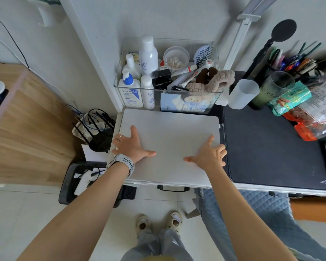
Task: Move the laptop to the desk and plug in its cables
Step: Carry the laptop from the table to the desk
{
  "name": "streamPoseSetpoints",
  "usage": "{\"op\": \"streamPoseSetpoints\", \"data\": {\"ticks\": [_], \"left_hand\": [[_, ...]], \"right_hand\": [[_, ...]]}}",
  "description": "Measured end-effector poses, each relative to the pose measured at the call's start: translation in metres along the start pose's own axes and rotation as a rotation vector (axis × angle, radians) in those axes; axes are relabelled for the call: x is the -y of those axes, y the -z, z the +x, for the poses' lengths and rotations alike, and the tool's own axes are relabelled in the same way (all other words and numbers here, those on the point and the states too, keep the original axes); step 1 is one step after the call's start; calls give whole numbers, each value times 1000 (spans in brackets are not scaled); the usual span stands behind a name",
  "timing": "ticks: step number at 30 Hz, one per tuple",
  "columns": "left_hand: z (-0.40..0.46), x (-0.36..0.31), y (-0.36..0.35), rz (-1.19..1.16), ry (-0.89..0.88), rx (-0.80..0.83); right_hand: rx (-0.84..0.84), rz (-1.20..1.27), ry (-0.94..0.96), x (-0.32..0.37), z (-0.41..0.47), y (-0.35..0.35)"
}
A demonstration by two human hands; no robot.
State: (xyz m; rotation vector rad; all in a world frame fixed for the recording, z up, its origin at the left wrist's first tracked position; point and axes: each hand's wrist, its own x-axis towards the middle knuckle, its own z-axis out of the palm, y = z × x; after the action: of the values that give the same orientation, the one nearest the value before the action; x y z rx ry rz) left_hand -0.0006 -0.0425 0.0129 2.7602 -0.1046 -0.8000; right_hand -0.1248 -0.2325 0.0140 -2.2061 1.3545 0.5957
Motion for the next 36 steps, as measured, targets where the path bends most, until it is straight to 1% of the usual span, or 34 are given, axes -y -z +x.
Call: {"op": "streamPoseSetpoints", "data": {"ticks": [14,19,24,31,36], "left_hand": [[-8,5,-6,-66,-9,-96],[-11,9,-6,-114,-7,-92],[-15,9,-4,-106,-8,-99],[-33,17,7,-163,-32,-111],[-53,32,20,-224,-80,-138]], "right_hand": [[-40,27,68,-7,1,3],[-72,76,93,-14,4,10],[-100,77,113,-16,2,15],[-132,84,139,-19,-21,25],[-169,98,161,-18,-52,33]]}}
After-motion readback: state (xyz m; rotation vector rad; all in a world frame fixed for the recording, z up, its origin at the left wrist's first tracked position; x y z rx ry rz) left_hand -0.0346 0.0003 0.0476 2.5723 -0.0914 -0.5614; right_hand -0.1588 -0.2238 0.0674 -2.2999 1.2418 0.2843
